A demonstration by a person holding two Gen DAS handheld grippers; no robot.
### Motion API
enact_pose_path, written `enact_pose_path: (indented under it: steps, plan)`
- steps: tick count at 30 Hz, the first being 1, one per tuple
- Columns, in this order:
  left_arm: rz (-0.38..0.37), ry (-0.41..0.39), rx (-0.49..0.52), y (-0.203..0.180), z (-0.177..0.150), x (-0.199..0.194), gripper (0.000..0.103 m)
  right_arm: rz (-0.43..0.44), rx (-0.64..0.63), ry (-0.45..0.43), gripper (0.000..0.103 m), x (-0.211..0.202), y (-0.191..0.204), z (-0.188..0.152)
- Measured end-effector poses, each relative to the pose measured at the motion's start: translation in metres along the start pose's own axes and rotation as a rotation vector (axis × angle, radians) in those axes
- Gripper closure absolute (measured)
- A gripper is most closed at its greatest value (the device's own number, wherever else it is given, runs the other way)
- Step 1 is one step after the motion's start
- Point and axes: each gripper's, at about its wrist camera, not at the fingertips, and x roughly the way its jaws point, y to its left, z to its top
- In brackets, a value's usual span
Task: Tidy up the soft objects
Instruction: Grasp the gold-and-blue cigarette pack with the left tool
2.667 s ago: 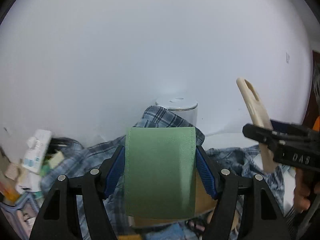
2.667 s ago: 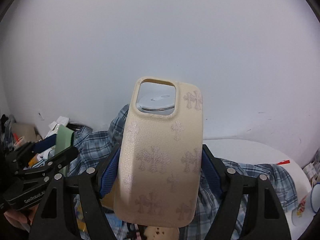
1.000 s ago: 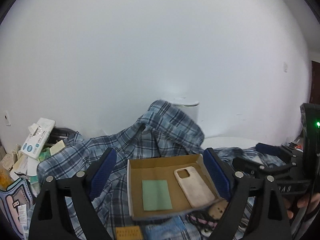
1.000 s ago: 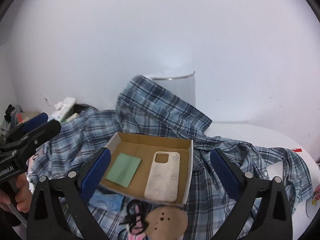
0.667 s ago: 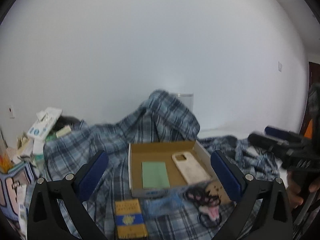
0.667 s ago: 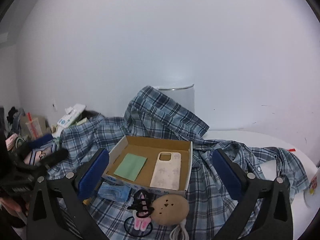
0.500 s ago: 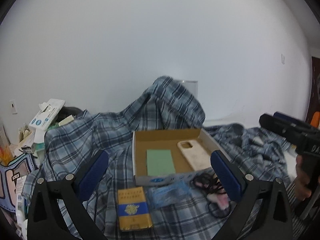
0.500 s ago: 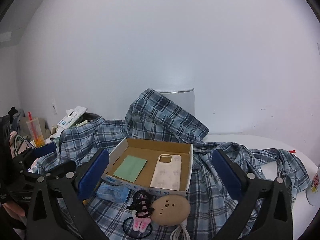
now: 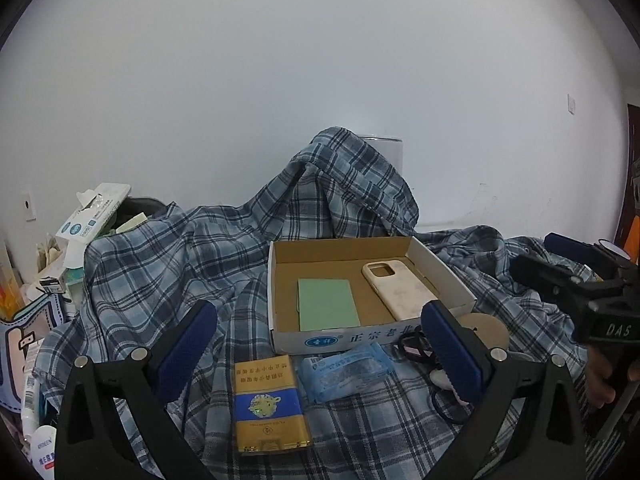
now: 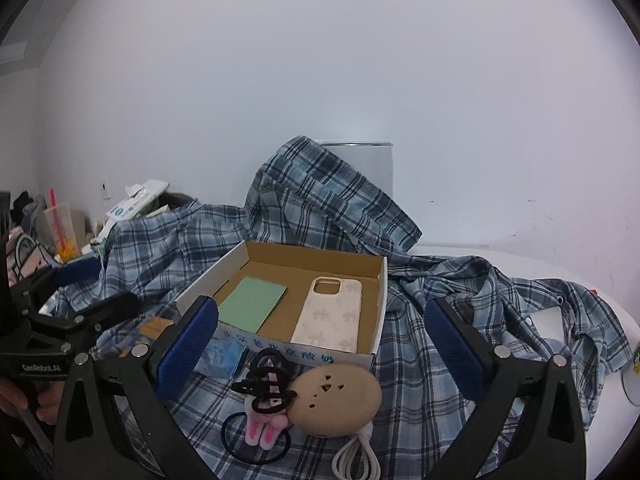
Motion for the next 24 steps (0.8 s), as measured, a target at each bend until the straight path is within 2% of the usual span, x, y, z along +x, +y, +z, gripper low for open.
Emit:
enact_pose_path:
  steps: [4, 7, 10, 11, 13, 16, 24]
  plan:
    - [0.009, -0.007, -0.015, 0.003, 0.001, -0.001, 0.0, 0.006, -0.011, 0.011, 0.0, 0.001, 0.004, -0.002]
    - [0.03, 0.015, -0.026, 0.005, 0.001, 0.002, 0.0, -0.008, -0.015, 0.011, 0.0, 0.002, 0.003, -0.003]
    - [0.097, 0.104, -0.062, 0.017, -0.001, 0.016, 0.0, -0.013, 0.002, 0.018, 0.0, 0.004, 0.0, -0.003]
    - [0.125, 0.16, -0.101, 0.026, -0.002, 0.025, 0.003, -0.014, 0.008, 0.024, 0.0, 0.005, -0.001, -0.002]
    - [0.115, 0.261, -0.172, 0.041, -0.009, 0.042, 0.014, -0.012, 0.017, 0.035, 0.0, 0.007, -0.002, -0.002]
    - [0.093, 0.377, -0.24, 0.055, -0.02, 0.059, 0.016, -0.021, 0.02, 0.045, 0.0, 0.009, -0.003, -0.003]
    - [0.097, 0.488, -0.177, 0.042, -0.034, 0.074, 0.016, -0.029, 0.012, 0.065, 0.0, 0.012, -0.003, -0.005]
